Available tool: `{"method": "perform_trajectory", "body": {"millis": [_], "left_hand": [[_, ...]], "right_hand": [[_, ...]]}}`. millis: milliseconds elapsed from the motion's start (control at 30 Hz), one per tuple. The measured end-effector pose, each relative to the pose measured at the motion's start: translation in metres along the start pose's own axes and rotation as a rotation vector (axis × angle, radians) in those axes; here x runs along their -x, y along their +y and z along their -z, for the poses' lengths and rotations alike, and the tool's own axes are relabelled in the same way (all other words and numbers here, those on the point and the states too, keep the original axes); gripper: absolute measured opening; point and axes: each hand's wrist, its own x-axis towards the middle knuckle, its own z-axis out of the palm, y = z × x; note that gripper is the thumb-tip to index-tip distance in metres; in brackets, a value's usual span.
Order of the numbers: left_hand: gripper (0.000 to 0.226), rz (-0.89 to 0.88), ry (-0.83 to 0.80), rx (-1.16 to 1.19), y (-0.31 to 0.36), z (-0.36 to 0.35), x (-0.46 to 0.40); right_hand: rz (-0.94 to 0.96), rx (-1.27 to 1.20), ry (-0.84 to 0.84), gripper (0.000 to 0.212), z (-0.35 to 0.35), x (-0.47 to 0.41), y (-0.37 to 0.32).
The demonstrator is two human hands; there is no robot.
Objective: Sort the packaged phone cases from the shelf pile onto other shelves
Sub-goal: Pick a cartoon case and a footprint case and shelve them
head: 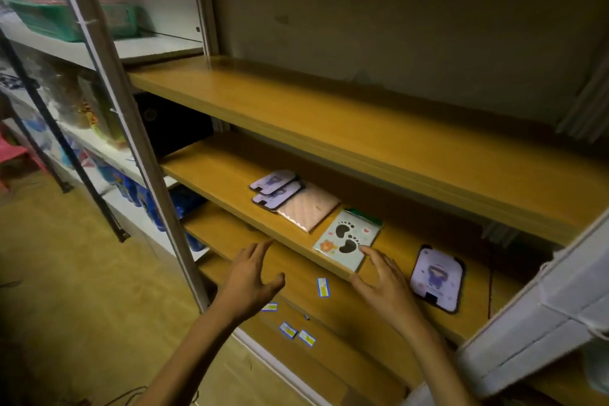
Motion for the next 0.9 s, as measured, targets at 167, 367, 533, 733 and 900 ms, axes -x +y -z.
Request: {"method": "perform_trajectory", "body": {"millis": [167, 367, 533, 733, 900], "left_hand": [[0.079, -0.070, -0.046, 0.033, -0.042, 0.011, -0.076], [0.083, -0.155, -0.118, 0.022, -0.093, 0.024, -0.159], [0.085, -0.202, -0.110, 0.000, -0.126, 0.015, -0.213], [0.084, -0.211, -0.165, -0.101, -0.139, -0.003, -0.258], [0.097, -0.179, -0.182, -0.060, -0.132, -0.010, -0.260]], "right_hand": [[-0.076, 0.010, 0.098, 0.054, -0.028, -0.049, -0.014], [-0.214, 0.042, 0.233, 0.054, -0.059, -0.086, -0.025], [-0.308, 0.222, 0.357, 0.058, -0.077, -0.094, -0.019], [-0.465, 0.332, 0.446, 0.070, -0.089, -0.085, -0.014], [-0.552, 0.392, 0.497, 0.080, -0.095, -0.075, -0.013]]}}
